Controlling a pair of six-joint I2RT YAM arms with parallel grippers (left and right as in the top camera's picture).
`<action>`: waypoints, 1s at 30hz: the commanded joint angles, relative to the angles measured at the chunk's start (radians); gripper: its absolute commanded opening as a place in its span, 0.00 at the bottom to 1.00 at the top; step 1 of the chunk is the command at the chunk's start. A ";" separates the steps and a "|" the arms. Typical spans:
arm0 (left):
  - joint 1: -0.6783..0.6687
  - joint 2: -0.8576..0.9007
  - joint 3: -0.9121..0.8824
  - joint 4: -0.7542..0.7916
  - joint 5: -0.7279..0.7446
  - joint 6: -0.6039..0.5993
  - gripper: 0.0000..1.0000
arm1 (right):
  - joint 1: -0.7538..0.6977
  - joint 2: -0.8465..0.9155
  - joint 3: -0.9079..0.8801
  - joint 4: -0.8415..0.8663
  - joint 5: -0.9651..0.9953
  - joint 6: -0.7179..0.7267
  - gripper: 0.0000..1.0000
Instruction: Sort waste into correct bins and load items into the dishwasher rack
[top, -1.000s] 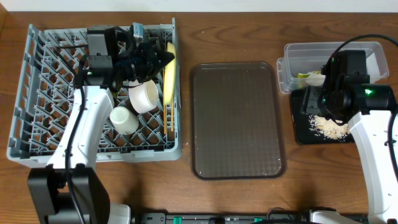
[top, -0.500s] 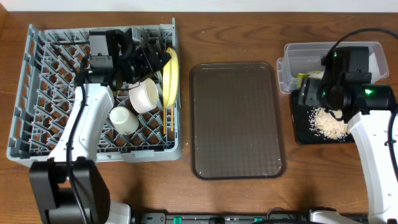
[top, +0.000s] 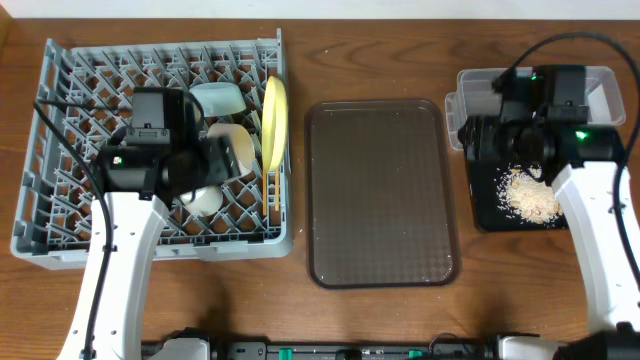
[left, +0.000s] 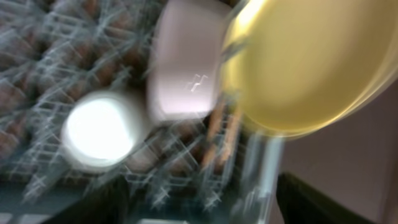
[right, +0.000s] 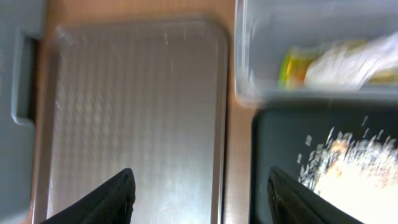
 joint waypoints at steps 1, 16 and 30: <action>0.000 0.002 -0.003 -0.135 -0.130 0.023 0.78 | 0.009 0.018 0.010 -0.077 0.031 0.008 0.67; 0.000 -0.430 -0.299 -0.114 -0.156 0.024 0.80 | 0.010 -0.272 -0.337 0.031 0.064 0.053 0.77; 0.000 -0.794 -0.432 -0.038 -0.157 -0.014 0.88 | 0.010 -0.643 -0.513 0.046 0.082 0.053 0.99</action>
